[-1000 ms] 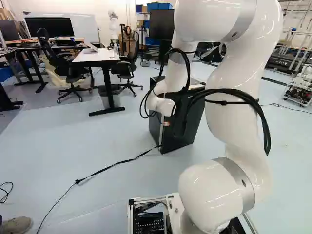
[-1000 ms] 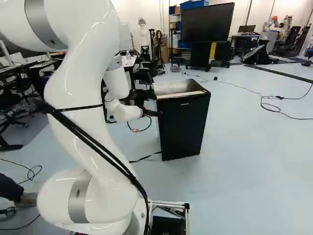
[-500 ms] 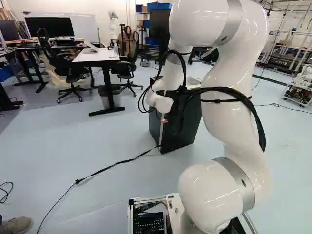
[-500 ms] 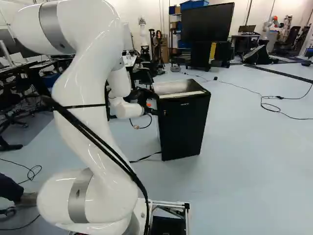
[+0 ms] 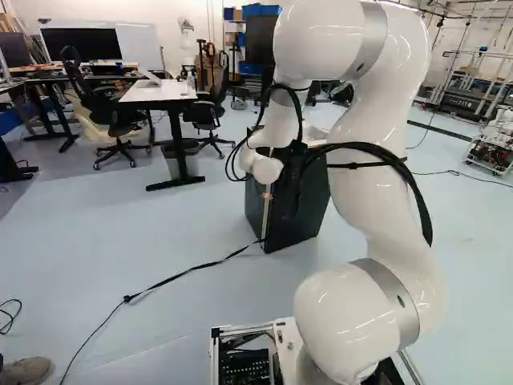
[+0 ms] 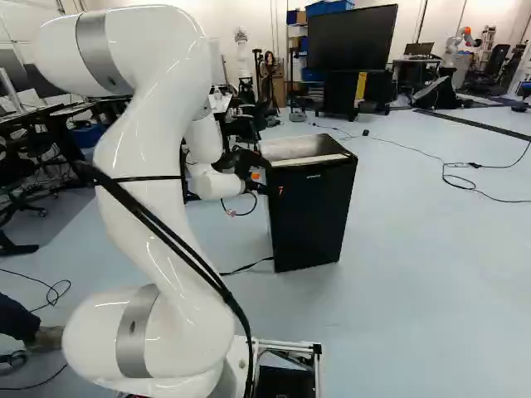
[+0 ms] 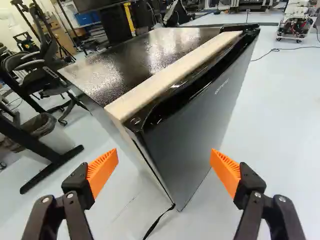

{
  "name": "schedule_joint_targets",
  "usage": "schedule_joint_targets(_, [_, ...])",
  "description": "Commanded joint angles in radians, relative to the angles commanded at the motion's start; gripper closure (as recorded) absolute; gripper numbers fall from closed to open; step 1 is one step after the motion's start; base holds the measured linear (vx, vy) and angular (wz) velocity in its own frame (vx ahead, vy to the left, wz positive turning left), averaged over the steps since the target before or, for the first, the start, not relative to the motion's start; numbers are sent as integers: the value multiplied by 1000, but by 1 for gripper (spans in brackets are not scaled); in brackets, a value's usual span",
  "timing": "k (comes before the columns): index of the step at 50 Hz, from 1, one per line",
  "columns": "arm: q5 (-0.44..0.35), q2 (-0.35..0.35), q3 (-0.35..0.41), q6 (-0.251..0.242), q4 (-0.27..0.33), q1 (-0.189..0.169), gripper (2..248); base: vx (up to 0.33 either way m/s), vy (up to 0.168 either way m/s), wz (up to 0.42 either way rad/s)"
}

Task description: Open the fridge door

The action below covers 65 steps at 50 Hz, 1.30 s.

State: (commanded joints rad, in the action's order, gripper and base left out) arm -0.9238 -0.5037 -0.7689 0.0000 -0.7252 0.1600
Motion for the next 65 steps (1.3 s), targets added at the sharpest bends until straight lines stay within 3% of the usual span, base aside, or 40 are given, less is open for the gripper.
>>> schedule_joint_targets(65, [0,-29,-42,0,-132,22,3,0,0,0])
